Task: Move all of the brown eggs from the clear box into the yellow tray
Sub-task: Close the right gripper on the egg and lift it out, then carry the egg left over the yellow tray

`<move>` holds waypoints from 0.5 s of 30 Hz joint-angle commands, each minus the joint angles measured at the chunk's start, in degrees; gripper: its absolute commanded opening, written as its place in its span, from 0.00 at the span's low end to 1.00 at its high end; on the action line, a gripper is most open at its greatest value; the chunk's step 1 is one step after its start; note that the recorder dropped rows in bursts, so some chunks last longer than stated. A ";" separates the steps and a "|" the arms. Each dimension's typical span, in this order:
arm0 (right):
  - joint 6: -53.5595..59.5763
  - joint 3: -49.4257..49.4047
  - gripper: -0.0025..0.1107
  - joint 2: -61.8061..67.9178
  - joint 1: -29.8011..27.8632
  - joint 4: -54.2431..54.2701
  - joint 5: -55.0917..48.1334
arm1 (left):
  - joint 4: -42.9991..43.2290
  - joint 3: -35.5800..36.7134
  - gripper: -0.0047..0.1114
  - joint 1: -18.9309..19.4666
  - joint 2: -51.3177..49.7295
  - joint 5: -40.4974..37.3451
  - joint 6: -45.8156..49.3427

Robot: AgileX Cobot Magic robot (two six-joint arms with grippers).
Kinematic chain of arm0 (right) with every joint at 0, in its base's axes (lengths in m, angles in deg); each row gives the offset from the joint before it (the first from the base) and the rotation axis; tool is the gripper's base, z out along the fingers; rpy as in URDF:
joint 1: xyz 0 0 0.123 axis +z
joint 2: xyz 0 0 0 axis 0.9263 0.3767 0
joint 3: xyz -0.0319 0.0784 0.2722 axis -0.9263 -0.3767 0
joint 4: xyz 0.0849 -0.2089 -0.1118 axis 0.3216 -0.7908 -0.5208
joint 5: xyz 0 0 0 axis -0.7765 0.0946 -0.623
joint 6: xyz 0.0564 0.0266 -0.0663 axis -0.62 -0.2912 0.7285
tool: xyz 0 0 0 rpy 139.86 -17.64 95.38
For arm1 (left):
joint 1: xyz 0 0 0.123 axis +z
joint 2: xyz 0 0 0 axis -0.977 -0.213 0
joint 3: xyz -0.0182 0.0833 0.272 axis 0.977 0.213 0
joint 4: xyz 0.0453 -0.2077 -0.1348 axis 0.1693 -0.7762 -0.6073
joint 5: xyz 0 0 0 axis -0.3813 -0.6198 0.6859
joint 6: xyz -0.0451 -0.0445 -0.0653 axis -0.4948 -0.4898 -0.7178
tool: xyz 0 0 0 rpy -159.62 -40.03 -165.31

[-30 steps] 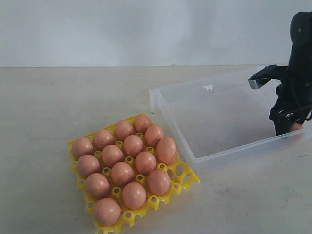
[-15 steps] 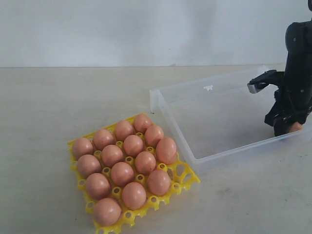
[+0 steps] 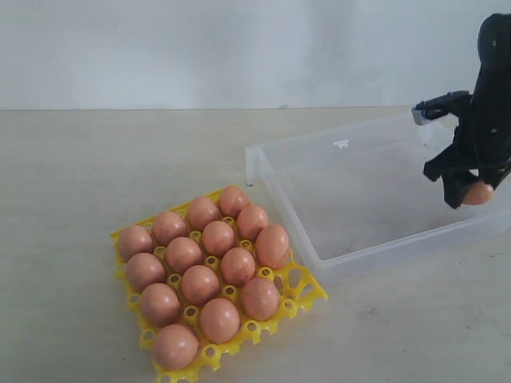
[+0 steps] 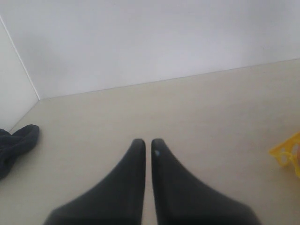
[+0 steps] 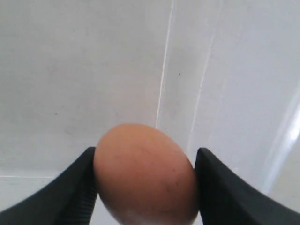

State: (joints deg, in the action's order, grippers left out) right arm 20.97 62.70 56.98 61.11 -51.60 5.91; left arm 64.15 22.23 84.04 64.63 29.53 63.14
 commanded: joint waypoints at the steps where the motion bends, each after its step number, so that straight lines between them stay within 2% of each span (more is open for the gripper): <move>1: -1.39 0.11 0.02 -5.33 -0.11 3.15 1.53 | -0.11 0.20 0.08 -0.27 0.18 0.09 -0.18; 8: -1.16 0.11 0.02 -9.07 -0.11 16.55 -0.74 | -0.11 0.20 0.08 -0.27 0.18 0.09 -0.18; 12: -0.29 0.11 0.02 -14.60 -0.01 22.41 2.97 | -0.11 0.20 0.08 -0.27 0.18 0.09 -0.18; 15: -0.61 -0.09 0.02 -19.66 1.21 22.83 7.42 | -0.11 0.20 0.08 -0.27 0.18 0.09 -0.18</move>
State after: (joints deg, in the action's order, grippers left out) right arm 19.98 62.70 42.25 61.37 -29.91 9.46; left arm 64.15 22.23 84.04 64.63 29.53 63.14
